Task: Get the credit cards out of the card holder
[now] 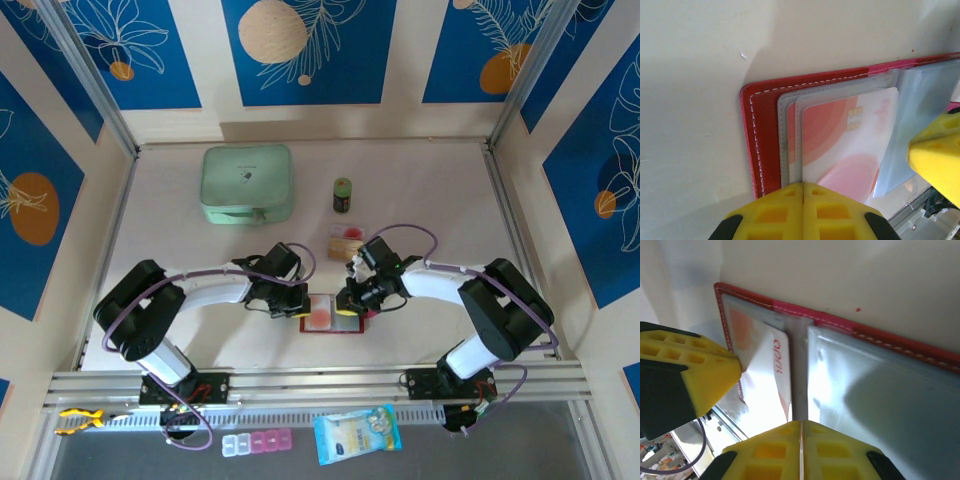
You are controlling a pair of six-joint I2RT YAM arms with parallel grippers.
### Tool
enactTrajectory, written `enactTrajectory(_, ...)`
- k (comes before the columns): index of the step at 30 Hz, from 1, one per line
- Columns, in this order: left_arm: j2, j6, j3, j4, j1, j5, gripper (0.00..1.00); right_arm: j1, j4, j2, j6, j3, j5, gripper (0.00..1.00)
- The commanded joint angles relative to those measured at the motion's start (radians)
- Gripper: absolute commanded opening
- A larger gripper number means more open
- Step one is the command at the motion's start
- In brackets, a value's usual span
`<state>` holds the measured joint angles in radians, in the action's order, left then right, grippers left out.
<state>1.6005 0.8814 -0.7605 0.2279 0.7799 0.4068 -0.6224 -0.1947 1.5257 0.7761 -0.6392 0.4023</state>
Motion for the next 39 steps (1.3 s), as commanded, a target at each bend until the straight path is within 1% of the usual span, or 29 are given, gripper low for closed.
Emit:
enactTrajectory(1, 0.018, -0.012, 0.006, 0.055, -0.008, -0.04, 0.04, -0.027, 0.004, -0.009, 0.004, -0.011, 0.037, 0.17)
enactTrajectory(6, 0.02, -0.012, 0.002, 0.054, -0.008, -0.038, 0.04, -0.05, 0.012, 0.02, 0.017, -0.041, 0.019, 0.23)
enactTrajectory(15, 0.017, -0.013, 0.003, 0.053, -0.009, -0.037, 0.04, -0.067, 0.019, 0.063, 0.017, -0.073, 0.023, 0.22)
enactTrajectory(23, 0.019, -0.015, 0.001, 0.053, -0.008, -0.035, 0.04, -0.069, -0.026, 0.076, 0.011, -0.085, -0.028, 0.25)
enactTrajectory(33, 0.019, -0.015, 0.0, 0.054, -0.011, -0.034, 0.04, -0.079, -0.029, 0.097, 0.004, -0.102, -0.026, 0.25)
enactTrajectory(39, 0.023, -0.017, -0.001, 0.053, -0.011, -0.031, 0.04, -0.087, -0.017, 0.105, 0.004, -0.111, -0.014, 0.2)
